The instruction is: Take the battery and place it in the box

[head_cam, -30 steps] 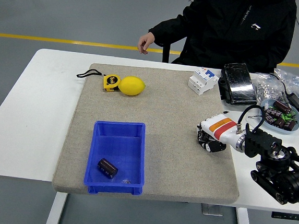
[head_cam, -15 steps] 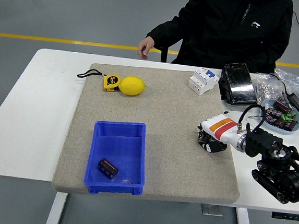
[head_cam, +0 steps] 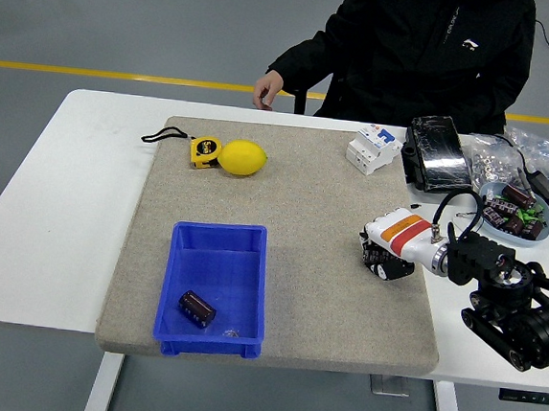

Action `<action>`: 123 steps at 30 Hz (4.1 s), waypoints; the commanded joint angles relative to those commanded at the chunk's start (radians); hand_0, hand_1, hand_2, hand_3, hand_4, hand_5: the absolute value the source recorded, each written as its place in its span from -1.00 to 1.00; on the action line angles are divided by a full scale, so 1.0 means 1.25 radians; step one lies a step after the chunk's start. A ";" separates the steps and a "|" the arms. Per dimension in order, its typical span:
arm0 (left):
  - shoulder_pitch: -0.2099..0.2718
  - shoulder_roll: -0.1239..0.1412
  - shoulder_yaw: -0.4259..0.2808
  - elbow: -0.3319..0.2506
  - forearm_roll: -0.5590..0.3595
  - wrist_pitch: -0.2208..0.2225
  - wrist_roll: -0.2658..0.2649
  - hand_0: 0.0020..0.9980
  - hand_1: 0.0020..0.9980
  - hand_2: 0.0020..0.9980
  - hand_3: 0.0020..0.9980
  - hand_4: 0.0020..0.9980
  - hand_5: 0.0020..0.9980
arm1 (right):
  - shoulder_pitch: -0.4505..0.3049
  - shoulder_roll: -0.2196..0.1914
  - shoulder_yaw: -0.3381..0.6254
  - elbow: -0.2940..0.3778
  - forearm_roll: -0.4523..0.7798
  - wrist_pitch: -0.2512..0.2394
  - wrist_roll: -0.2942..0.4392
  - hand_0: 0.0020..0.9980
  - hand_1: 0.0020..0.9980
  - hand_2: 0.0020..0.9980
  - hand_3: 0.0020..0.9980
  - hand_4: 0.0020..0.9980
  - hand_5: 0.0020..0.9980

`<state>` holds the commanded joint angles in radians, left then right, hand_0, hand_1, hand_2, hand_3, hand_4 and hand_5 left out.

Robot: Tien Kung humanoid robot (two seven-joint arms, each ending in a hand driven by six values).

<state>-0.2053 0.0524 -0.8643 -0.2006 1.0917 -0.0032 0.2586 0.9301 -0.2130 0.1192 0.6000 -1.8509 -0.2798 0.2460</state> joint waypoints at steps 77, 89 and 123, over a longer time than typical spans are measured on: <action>0.005 0.006 -0.010 -0.002 0.009 -0.003 0.006 0.58 0.54 0.53 0.22 0.35 0.19 | -0.011 -0.016 0.010 0.026 0.132 0.038 0.001 -1.00 -0.92 -0.69 -0.57 0.49 -0.57; 0.003 0.011 -0.019 -0.001 0.016 -0.003 0.007 0.57 0.53 0.53 0.22 0.35 0.19 | 0.010 -0.029 0.020 0.068 0.147 0.050 -0.005 -1.00 -0.92 -0.70 -0.58 0.48 -0.57; 0.012 0.029 -0.053 -0.003 0.062 -0.009 0.022 0.58 0.53 0.53 0.22 0.35 0.19 | 0.160 0.063 0.020 0.420 0.097 0.143 -0.118 -1.00 -0.90 -0.68 -0.57 0.52 -0.56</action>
<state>-0.1906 0.0881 -0.9308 -0.2042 1.1691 -0.0139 0.2862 1.1299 -0.1343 0.1440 1.1246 -1.7300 -0.1012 0.0983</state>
